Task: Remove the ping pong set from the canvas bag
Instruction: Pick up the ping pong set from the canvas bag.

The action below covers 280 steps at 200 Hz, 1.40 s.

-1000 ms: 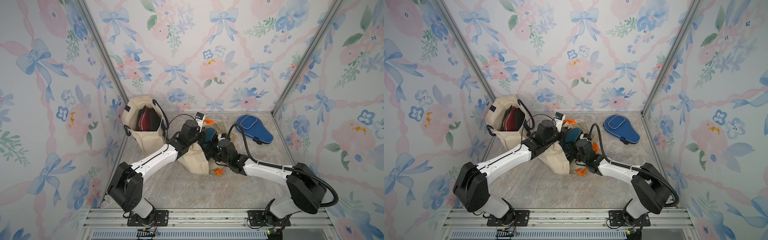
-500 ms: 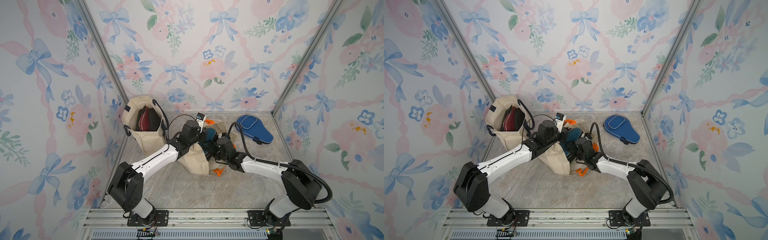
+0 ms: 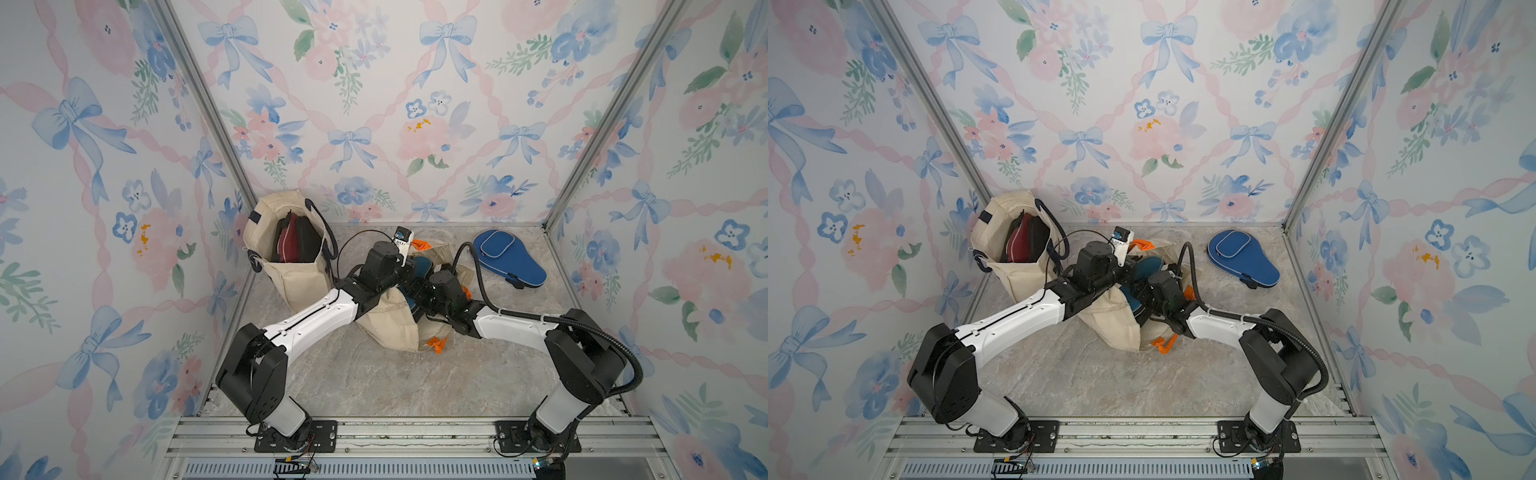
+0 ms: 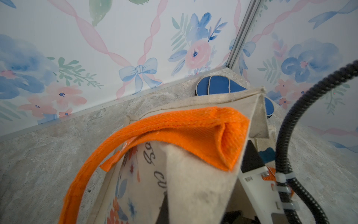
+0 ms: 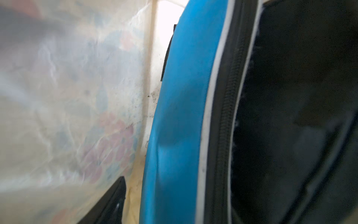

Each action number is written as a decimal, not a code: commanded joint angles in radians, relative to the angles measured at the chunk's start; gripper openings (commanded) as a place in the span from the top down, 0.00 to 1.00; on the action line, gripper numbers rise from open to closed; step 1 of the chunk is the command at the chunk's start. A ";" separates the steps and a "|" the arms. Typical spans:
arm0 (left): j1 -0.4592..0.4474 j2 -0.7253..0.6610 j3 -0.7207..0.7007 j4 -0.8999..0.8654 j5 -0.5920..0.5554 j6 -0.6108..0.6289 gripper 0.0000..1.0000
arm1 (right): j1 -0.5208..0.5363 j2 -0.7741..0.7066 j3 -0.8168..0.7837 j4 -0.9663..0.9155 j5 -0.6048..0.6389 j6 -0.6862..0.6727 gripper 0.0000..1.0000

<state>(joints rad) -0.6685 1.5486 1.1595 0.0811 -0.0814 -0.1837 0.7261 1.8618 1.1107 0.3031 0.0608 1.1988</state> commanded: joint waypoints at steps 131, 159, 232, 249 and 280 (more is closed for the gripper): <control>-0.011 -0.011 -0.011 0.031 -0.024 0.029 1.00 | 0.023 -0.029 0.017 0.028 0.087 -0.055 0.81; -0.007 -0.014 -0.013 0.031 -0.039 0.030 1.00 | 0.034 -0.058 0.000 0.040 0.111 -0.085 0.85; 0.048 -0.017 -0.011 0.031 -0.057 -0.009 1.00 | 0.048 -0.180 -0.068 0.008 0.187 -0.180 0.89; 0.063 -0.013 -0.009 0.031 -0.055 -0.013 1.00 | 0.052 -0.201 -0.083 -0.002 0.205 -0.206 0.90; 0.090 -0.008 -0.009 0.031 -0.054 -0.017 1.00 | 0.061 -0.279 -0.100 -0.025 0.239 -0.261 0.91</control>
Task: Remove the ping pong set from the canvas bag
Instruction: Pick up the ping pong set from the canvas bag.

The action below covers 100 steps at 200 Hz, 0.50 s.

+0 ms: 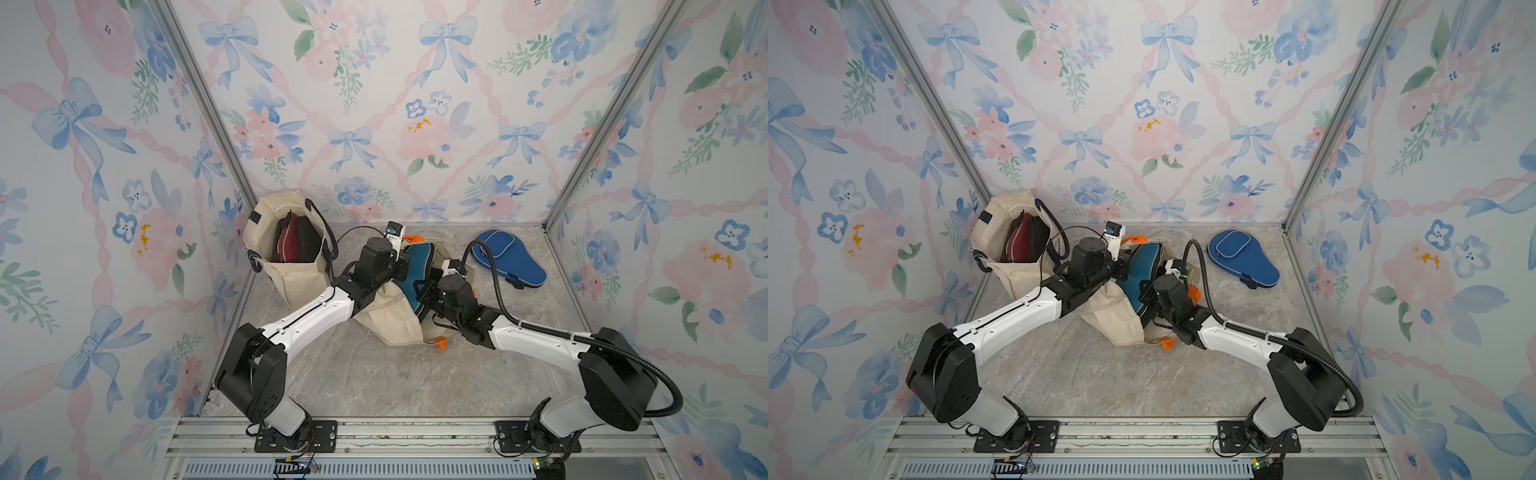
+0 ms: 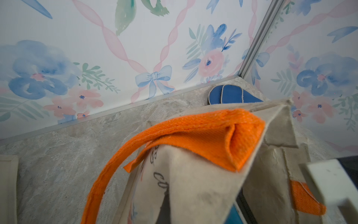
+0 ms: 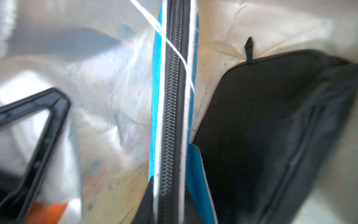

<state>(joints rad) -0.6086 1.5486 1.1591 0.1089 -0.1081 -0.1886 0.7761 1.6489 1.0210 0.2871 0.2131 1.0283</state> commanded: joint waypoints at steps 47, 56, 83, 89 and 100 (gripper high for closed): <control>0.069 0.002 -0.006 0.004 -0.013 -0.026 1.00 | 0.017 -0.172 -0.056 -0.016 0.137 -0.178 0.91; 0.074 0.004 -0.005 0.003 -0.008 -0.030 1.00 | 0.017 -0.195 -0.064 -0.013 0.145 -0.194 0.91; 0.080 0.008 -0.004 0.003 -0.007 -0.033 1.00 | 0.019 -0.262 -0.070 -0.041 0.177 -0.258 0.91; 0.082 0.009 -0.004 0.003 -0.009 -0.032 1.00 | 0.019 -0.274 -0.071 -0.043 0.182 -0.269 0.92; 0.086 0.009 -0.003 0.004 -0.008 -0.034 1.00 | 0.019 -0.297 -0.071 -0.051 0.186 -0.287 0.92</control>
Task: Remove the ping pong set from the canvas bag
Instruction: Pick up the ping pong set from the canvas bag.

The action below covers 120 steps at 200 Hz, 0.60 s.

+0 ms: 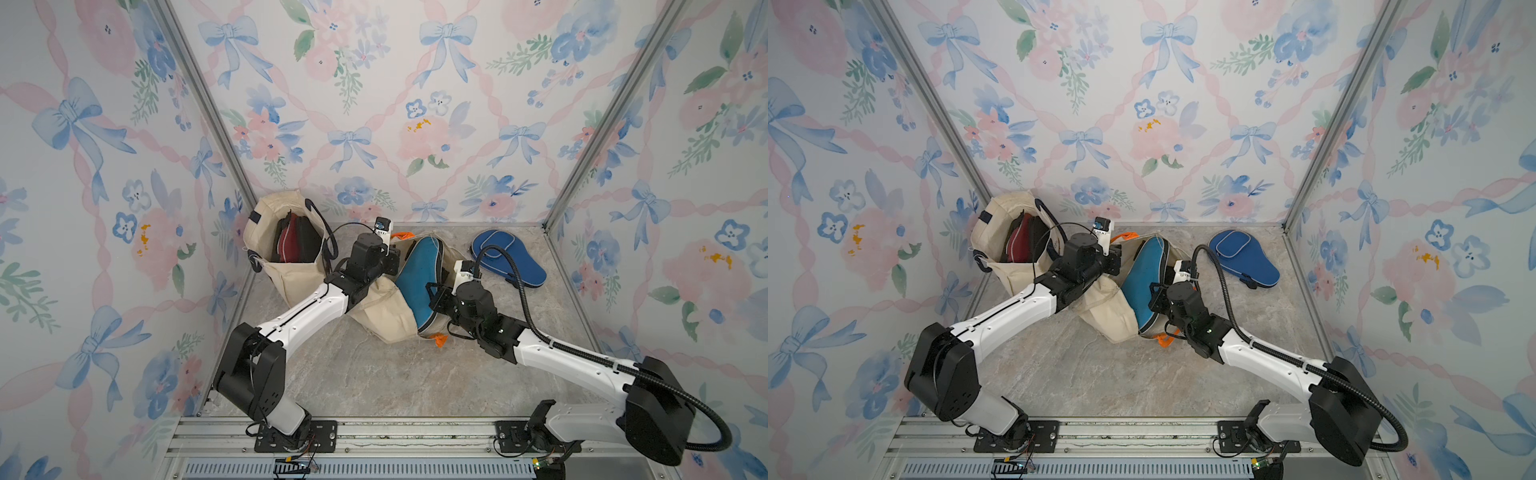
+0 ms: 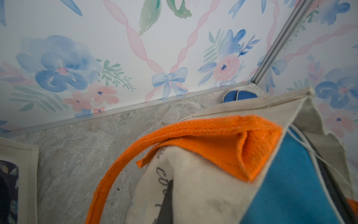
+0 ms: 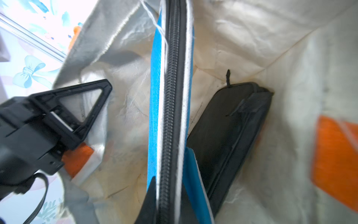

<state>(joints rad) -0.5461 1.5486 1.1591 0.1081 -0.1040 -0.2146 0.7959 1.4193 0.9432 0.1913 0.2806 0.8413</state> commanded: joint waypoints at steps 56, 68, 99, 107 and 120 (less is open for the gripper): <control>0.043 0.015 -0.002 0.003 -0.003 -0.023 1.00 | 0.011 -0.136 0.012 0.030 0.127 -0.164 0.94; 0.044 0.018 -0.002 0.002 -0.007 -0.023 1.00 | 0.015 -0.155 0.009 0.029 0.136 -0.178 0.94; 0.048 0.020 -0.001 0.003 -0.005 -0.023 1.00 | 0.016 -0.204 0.018 0.027 0.185 -0.257 0.95; 0.047 0.021 0.000 0.002 -0.005 -0.023 1.00 | 0.014 -0.216 0.023 0.028 0.197 -0.279 0.95; 0.048 0.023 -0.001 0.002 -0.005 -0.023 1.00 | 0.003 -0.238 0.033 0.028 0.205 -0.309 0.95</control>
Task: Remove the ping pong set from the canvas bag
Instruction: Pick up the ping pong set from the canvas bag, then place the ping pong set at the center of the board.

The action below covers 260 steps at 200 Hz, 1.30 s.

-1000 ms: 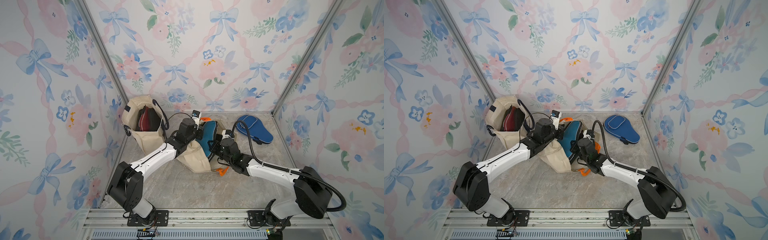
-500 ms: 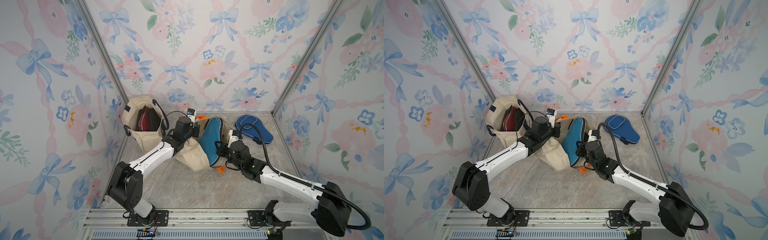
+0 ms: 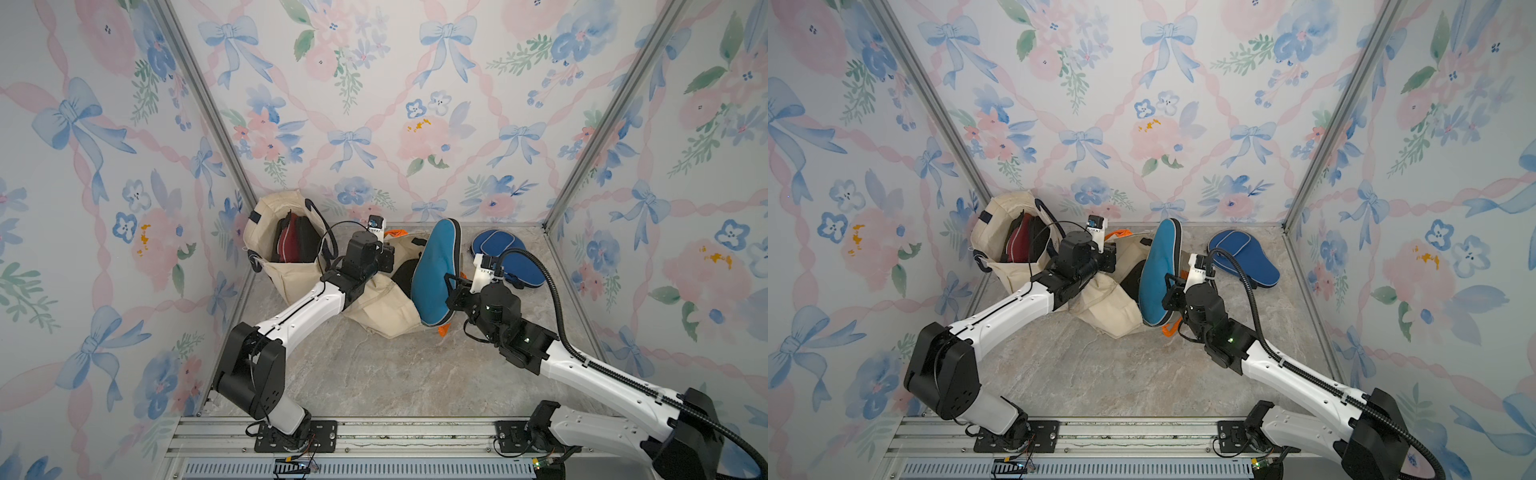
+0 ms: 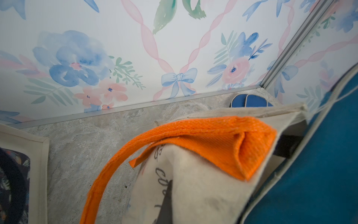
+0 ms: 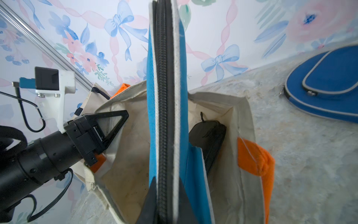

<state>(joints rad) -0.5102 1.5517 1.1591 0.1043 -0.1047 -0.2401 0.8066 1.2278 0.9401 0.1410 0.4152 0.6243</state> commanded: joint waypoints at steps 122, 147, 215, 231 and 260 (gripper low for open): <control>0.015 0.029 0.002 0.006 0.011 -0.005 1.00 | -0.152 -0.226 0.126 -0.065 0.175 -0.396 0.97; 0.015 0.030 0.002 0.006 0.018 -0.009 1.00 | -0.209 -0.227 0.133 -0.135 0.212 -0.424 0.97; 0.017 0.023 0.005 0.007 0.031 -0.018 1.00 | -0.272 -0.106 0.152 -0.327 0.266 -0.499 0.97; 0.019 0.025 0.005 0.007 0.033 -0.022 1.00 | -0.273 -0.055 0.154 -0.357 0.285 -0.514 0.97; 0.019 0.023 0.007 0.006 0.044 -0.030 1.00 | -0.270 0.040 0.171 -0.386 0.315 -0.563 0.97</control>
<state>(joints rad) -0.5007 1.5620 1.1595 0.1108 -0.0803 -0.2562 0.5373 1.2091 1.0447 -0.2478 0.6598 0.1257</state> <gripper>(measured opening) 0.049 0.077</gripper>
